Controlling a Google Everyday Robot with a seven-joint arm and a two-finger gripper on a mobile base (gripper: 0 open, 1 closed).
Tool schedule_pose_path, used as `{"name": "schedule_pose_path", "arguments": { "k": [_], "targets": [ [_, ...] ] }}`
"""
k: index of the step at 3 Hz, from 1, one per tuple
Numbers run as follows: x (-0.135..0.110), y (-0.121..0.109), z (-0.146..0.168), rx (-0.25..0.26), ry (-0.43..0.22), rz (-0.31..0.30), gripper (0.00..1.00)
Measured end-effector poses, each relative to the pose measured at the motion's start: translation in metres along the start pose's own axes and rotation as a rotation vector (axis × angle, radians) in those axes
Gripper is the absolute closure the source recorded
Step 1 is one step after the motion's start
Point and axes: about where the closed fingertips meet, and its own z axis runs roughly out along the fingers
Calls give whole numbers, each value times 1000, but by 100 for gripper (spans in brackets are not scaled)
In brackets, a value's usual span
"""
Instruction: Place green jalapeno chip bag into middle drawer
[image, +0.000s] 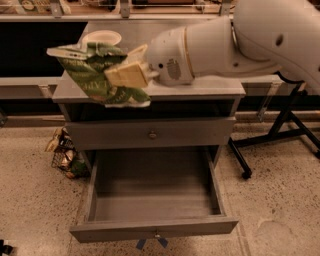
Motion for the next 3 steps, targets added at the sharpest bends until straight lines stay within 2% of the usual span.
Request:
{"name": "schedule_pose_path", "arguments": {
  "k": [1,2,3],
  "targets": [
    [44,35,6,16,53,68,100],
    [93,60,4,37,118,136,100],
    [145,68,-1,57,188,178,100]
  ]
}}
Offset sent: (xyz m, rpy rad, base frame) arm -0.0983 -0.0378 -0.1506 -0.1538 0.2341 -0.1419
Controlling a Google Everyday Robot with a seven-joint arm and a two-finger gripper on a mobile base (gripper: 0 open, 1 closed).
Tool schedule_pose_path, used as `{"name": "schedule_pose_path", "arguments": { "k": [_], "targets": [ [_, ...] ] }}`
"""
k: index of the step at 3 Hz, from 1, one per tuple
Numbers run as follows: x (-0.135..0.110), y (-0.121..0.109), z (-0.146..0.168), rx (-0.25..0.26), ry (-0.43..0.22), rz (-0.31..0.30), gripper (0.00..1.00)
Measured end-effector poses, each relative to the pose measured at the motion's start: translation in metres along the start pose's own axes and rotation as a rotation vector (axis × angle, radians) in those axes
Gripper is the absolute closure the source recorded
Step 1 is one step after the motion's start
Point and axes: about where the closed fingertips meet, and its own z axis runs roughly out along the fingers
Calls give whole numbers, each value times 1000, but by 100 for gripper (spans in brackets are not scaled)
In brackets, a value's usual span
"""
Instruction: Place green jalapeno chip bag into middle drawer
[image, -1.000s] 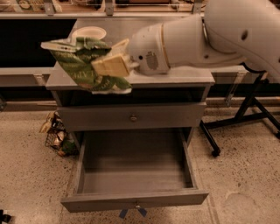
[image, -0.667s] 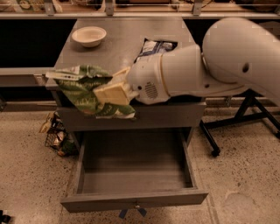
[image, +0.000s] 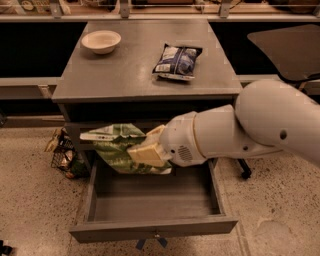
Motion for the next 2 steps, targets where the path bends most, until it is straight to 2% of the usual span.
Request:
{"name": "schedule_pose_path", "arguments": {
  "k": [1,2],
  "targets": [
    [52,-13,16,28,53,54,100],
    [52,-12,17,29,45,54,100]
  ]
}}
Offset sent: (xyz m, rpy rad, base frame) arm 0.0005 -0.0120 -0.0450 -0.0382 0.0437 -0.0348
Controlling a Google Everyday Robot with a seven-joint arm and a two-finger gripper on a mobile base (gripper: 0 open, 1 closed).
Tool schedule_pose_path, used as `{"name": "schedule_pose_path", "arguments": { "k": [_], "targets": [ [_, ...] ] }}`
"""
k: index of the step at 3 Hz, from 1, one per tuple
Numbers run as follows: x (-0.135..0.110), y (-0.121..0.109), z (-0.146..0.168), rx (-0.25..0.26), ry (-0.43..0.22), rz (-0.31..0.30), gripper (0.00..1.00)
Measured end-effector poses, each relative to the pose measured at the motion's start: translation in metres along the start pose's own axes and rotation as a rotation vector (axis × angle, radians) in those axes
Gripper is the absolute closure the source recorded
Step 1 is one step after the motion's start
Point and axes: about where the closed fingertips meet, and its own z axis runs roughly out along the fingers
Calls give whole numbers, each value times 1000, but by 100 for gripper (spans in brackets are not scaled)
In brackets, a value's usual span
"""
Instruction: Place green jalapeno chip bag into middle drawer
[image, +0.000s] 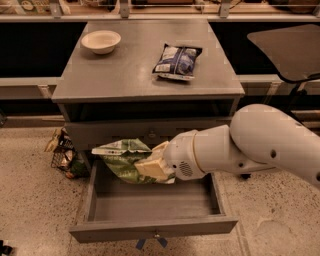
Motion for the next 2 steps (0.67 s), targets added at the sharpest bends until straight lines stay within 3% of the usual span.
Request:
{"name": "schedule_pose_path", "arguments": {
  "k": [1,2],
  "targets": [
    [27,-28,10,34,-46,7,100],
    [76,-73,33,50,-65,14,100]
  ]
}}
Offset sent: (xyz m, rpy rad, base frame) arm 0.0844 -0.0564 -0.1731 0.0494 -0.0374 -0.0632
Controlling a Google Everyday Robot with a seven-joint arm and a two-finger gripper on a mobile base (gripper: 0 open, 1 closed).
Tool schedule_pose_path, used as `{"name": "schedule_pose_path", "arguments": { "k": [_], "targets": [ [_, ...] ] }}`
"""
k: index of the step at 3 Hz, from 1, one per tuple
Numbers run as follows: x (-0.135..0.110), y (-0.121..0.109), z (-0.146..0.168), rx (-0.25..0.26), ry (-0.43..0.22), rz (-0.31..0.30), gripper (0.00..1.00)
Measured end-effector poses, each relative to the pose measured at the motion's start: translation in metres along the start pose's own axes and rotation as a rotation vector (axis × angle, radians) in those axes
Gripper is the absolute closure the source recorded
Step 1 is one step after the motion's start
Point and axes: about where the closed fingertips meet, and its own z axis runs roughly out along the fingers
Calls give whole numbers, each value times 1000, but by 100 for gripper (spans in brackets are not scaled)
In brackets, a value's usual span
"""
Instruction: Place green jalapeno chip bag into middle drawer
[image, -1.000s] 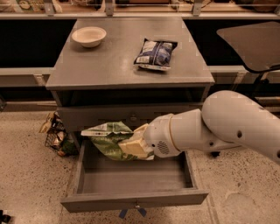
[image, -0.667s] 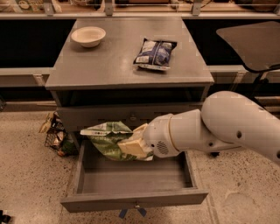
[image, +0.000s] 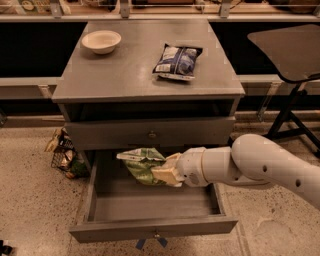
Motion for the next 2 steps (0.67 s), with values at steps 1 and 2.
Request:
{"name": "schedule_pose_path", "arguments": {
  "k": [1,2],
  "targets": [
    [40,-24,26,-17,37,-8,100],
    [76,-47,67,-43,105,-33,100]
  ]
}}
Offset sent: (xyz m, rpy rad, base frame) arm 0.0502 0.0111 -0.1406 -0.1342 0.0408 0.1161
